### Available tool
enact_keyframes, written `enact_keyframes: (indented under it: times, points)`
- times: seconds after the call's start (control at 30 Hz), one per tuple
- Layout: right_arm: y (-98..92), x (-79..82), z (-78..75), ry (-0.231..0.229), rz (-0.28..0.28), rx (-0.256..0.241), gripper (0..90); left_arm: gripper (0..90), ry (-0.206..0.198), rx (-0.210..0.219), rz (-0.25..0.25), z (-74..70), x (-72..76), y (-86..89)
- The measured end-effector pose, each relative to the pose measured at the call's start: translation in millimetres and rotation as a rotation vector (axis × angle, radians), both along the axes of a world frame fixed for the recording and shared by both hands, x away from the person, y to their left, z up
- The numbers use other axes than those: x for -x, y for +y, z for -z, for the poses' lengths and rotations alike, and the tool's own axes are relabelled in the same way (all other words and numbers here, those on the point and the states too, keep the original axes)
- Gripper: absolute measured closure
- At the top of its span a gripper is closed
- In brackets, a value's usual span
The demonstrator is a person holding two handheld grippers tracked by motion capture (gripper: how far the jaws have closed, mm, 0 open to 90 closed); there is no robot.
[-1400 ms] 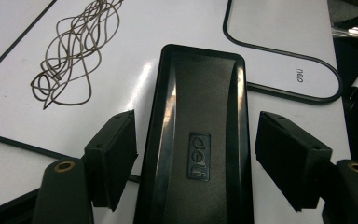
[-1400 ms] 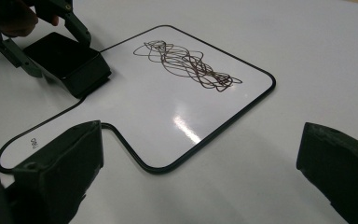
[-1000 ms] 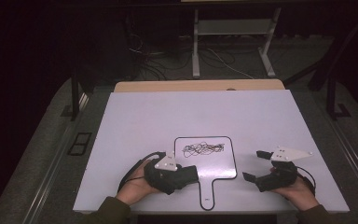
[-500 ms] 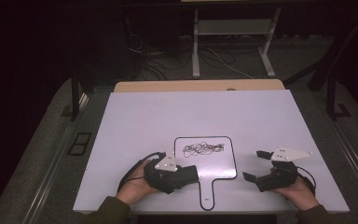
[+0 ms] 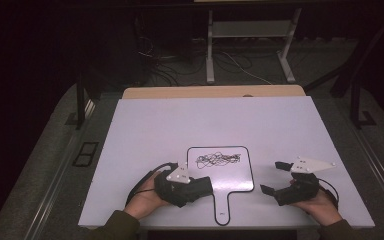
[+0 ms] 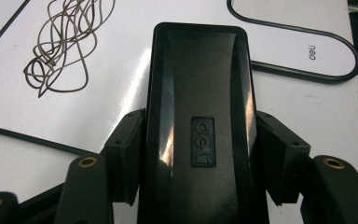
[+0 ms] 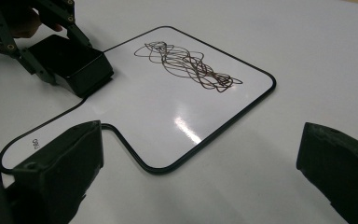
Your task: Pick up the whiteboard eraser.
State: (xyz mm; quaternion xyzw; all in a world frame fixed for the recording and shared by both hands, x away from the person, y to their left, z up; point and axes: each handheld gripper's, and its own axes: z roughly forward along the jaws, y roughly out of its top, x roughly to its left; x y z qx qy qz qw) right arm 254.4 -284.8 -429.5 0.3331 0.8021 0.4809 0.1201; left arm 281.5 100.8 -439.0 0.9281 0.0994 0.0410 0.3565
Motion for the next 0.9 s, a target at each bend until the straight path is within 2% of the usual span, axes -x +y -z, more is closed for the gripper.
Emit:
enact_keyframes:
  times: [0.5,0.77,0.9]
  points:
    - [-0.4,0.0,-0.3,-0.002,0.001,-0.001,0.0,39.4,0.049,0.005,-0.043,-2.3,-1.9,0.8]
    - [-0.4,-2.3,-0.8,0.007,0.01,-0.017,0.0,39.4,0.08,0.039,-0.076,-6.3,-2.1,4.8]
    - [-0.4,-3.2,-0.1,0.008,0.005,-0.013,0.0,39.4,0.093,0.04,-0.097,-9.3,-3.0,7.1]
